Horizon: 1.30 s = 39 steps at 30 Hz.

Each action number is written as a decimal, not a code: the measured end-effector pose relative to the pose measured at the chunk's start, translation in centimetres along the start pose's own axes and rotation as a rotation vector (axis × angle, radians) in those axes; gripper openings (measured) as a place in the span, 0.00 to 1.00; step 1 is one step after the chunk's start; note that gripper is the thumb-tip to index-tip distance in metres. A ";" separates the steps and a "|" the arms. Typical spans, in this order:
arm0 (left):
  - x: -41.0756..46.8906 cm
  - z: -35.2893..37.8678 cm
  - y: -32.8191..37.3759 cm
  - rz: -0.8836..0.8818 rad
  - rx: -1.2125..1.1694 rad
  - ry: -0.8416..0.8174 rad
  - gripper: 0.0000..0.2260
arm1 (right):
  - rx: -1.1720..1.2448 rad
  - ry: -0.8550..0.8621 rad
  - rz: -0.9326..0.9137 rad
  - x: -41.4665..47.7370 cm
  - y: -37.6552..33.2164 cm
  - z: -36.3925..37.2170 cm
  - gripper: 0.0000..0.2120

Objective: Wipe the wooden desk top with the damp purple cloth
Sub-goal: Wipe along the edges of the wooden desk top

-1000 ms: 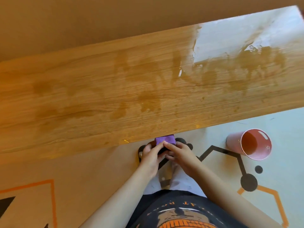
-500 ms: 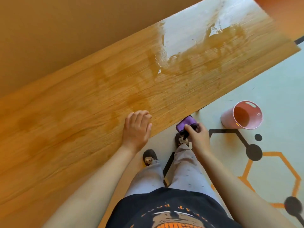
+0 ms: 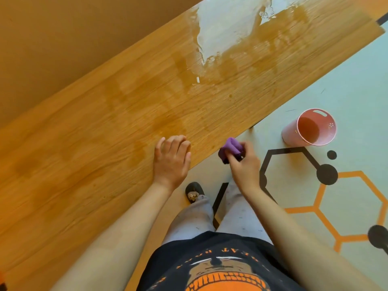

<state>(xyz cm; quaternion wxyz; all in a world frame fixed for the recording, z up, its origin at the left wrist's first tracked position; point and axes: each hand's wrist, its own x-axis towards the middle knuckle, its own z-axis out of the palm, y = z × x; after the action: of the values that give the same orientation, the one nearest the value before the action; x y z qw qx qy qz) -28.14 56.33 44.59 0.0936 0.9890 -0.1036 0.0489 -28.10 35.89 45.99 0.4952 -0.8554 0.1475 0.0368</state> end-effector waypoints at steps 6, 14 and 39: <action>0.1 -0.4 0.0 -0.017 -0.016 -0.021 0.12 | 0.022 0.183 0.042 6.0 0.8 -4.2 0.06; 6.6 -1.1 5.3 0.047 -0.205 0.066 0.14 | 0.083 -0.062 0.069 4.3 1.7 -3.6 0.06; 17.4 4.7 14.7 0.243 -0.087 -0.008 0.10 | -0.068 -0.031 -0.008 19.0 4.8 -16.1 0.10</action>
<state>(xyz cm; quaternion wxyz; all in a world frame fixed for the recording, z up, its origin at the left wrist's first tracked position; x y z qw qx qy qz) -14.01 37.93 44.61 0.1294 0.9644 -0.2249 0.0512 -12.67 15.75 46.19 0.4680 -0.8717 0.1351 0.0533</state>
